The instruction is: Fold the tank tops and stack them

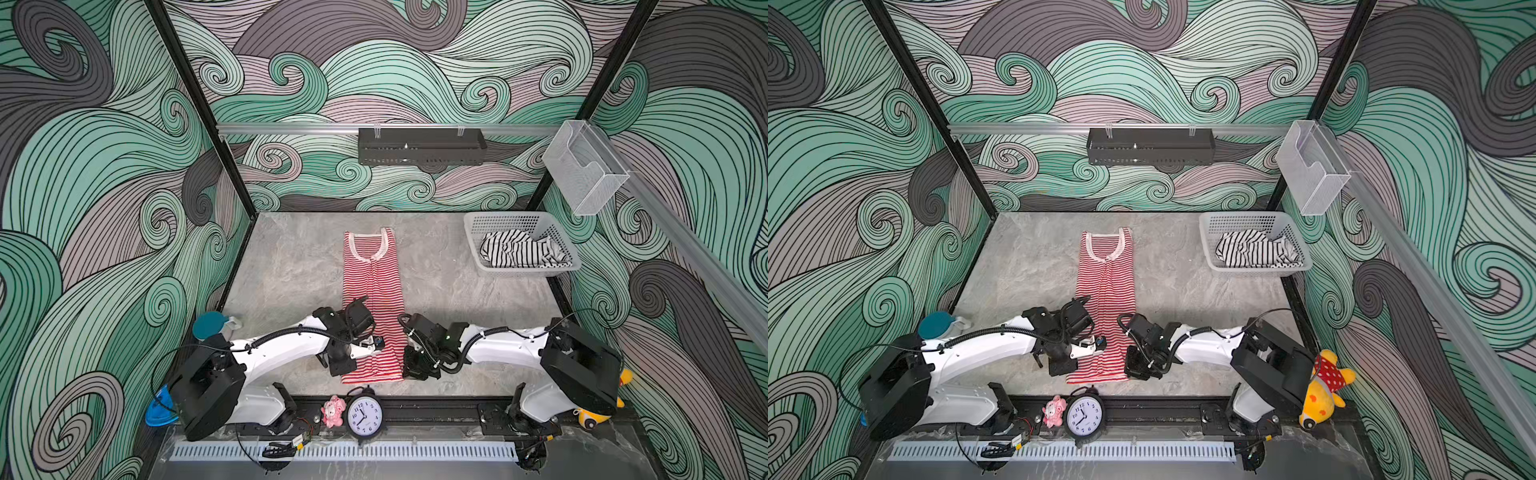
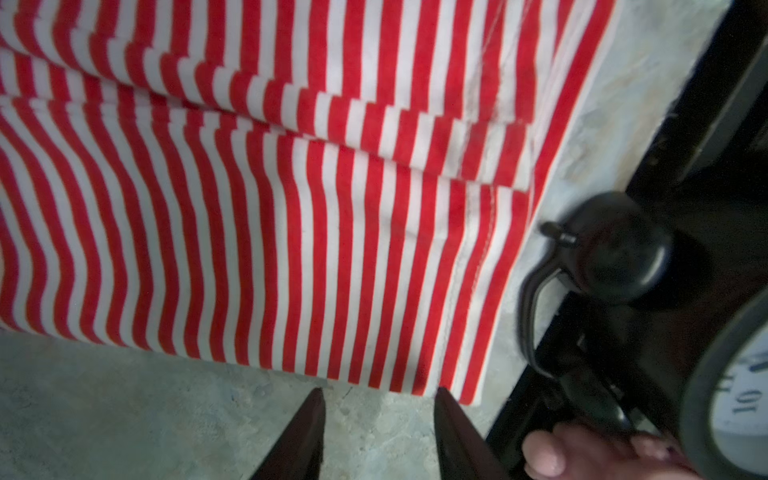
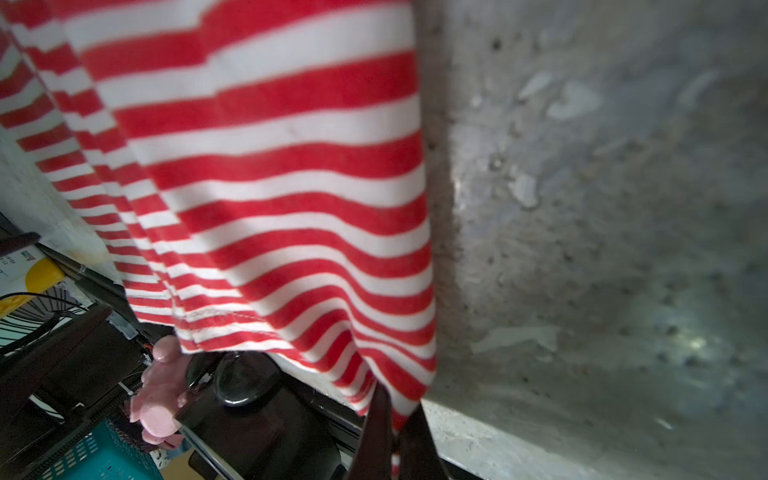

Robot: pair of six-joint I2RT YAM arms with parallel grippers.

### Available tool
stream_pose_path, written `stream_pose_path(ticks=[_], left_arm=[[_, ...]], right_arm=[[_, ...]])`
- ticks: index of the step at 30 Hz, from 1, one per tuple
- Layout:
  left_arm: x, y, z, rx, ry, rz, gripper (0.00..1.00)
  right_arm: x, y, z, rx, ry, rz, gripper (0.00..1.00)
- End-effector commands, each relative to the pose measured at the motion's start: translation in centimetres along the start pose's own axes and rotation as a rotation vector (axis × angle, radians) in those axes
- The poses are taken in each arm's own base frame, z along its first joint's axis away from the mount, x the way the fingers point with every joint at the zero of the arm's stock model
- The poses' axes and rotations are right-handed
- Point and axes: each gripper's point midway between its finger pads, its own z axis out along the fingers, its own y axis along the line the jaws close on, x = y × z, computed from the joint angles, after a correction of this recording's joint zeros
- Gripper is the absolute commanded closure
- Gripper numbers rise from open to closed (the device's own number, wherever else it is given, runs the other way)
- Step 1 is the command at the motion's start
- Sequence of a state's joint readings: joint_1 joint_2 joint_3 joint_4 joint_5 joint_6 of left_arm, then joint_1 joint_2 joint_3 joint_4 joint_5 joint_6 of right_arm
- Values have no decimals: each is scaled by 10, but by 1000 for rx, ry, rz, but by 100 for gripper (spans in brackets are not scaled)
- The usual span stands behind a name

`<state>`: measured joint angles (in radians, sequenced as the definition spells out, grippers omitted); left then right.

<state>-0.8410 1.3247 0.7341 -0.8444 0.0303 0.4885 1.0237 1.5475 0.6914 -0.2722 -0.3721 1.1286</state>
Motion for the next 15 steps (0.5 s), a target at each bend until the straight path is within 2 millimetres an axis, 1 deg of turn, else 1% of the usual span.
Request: stream_pose_path(ticks=[1, 5, 8, 10, 14, 15], left_arm=[[-4, -6, -5, 23, -8, 31, 54], [-5, -10, -4, 33, -2, 59, 53], [-8, -18, -3, 67, -4, 81, 52], [-8, -22, 1, 76, 11, 97, 52], [-3, -19, 11, 69, 65, 105, 52], [0, -20, 17, 81, 91, 106, 52]], right_arm=[[-3, -18, 5, 71, -30, 22, 100], [-6, -14, 3, 55, -49, 15, 100], [-10, -10, 0, 42, -66, 12, 100], [-13, -7, -1, 31, -78, 16, 100], [-20, -3, -7, -5, -107, 31, 100], [-21, -2, -8, -18, -113, 36, 100]])
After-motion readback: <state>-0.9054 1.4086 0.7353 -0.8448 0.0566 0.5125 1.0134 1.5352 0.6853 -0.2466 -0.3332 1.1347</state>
